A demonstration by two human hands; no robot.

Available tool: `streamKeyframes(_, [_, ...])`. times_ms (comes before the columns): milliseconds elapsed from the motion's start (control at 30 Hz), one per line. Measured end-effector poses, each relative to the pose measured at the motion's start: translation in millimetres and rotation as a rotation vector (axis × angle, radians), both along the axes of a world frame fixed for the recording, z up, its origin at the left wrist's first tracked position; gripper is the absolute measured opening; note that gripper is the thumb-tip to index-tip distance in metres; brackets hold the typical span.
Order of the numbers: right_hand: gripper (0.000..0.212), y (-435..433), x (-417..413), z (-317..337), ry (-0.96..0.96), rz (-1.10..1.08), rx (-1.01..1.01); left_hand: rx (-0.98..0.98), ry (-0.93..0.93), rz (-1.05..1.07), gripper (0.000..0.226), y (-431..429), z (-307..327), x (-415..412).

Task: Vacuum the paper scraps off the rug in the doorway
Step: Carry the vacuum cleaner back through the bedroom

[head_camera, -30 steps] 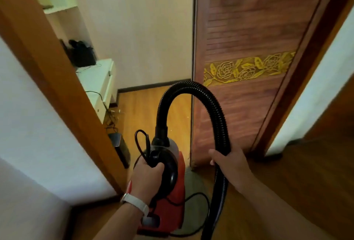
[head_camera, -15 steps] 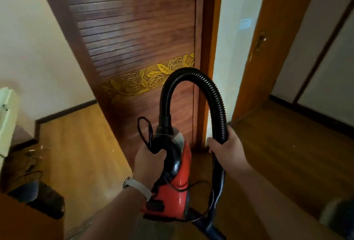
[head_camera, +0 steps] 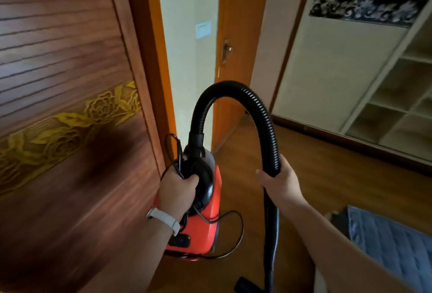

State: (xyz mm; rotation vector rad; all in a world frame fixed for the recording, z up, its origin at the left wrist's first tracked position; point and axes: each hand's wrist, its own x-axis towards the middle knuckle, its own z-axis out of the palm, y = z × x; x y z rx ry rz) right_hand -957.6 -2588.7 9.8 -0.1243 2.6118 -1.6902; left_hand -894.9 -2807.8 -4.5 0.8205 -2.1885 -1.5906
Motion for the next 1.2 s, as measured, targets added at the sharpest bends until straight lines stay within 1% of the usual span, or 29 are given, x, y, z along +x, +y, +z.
streamKeyframes(100, [0.026, 1.7, -43.5, 7.2, 0.000, -0.090, 0.001, 0.048, 0.015, -0.087, 0.012, -5.6, 3.3, -64.3])
streamKeyframes(200, [0.025, 9.6, -78.5, 13.7, 0.013, -0.187, -0.016, 0.012, 0.010, -0.174, 0.013, -2.6, 7.8, -122.5])
streamKeyframes(367, [0.028, 42.7, -128.7, 21.3, -0.008, -0.329, -0.040, 0.004, 0.038, -0.342, 0.014, 25.3, 14.9, -203.8])
streamKeyframes(500, [0.025, 75.8, -176.1, 10.9, -0.002, -0.407, -0.081, -0.014, 0.034, -0.384, 0.012, 62.2, 8.9, -267.5])
streamKeyframes(700, [0.021, 133.1, -277.4, -5.8, -0.014, -0.440, -0.145, -0.056, -0.015, -0.421, 0.007, 128.7, 2.3, -367.8])
streamKeyframes(800, [0.020, 170.2, -326.7, 1.1, 0.008, -0.427, -0.173, -0.070, -0.038, -0.425, 0.005, 164.4, 10.6, -417.7])
streamKeyframes(900, [0.020, 210.7, -368.6, 15.8, 0.039, -0.431, -0.193, -0.093, -0.012, -0.455, 0.005, 202.0, 20.5, -468.7])
streamKeyframes(933, [0.021, 223.5, -381.5, 20.5, 0.050, -0.437, -0.197, -0.097, 0.001, -0.466, 0.007, 215.1, 23.8, -484.0])
streamKeyframes(1033, [0.021, 255.0, -413.7, 27.3, 0.062, -0.465, -0.214, -0.097, 0.030, -0.510, 0.026, 251.3, 32.8, -522.8])
streamKeyframes(1067, [0.021, 264.0, -423.3, 28.3, 0.061, -0.477, -0.211, -0.087, 0.036, -0.521, 0.026, 261.0, 35.4, -535.8])
streamKeyframes(1167, [0.020, 294.3, -453.5, 32.8, 0.060, -0.520, -0.188, -0.067, 0.047, -0.542, 0.008, 289.5, 41.1, -579.6])
streamKeyframes(1200, [0.021, 305.3, -464.5, 33.3, 0.068, -0.537, -0.180, -0.069, 0.054, -0.557, 0.005, 299.9, 40.7, -594.6])
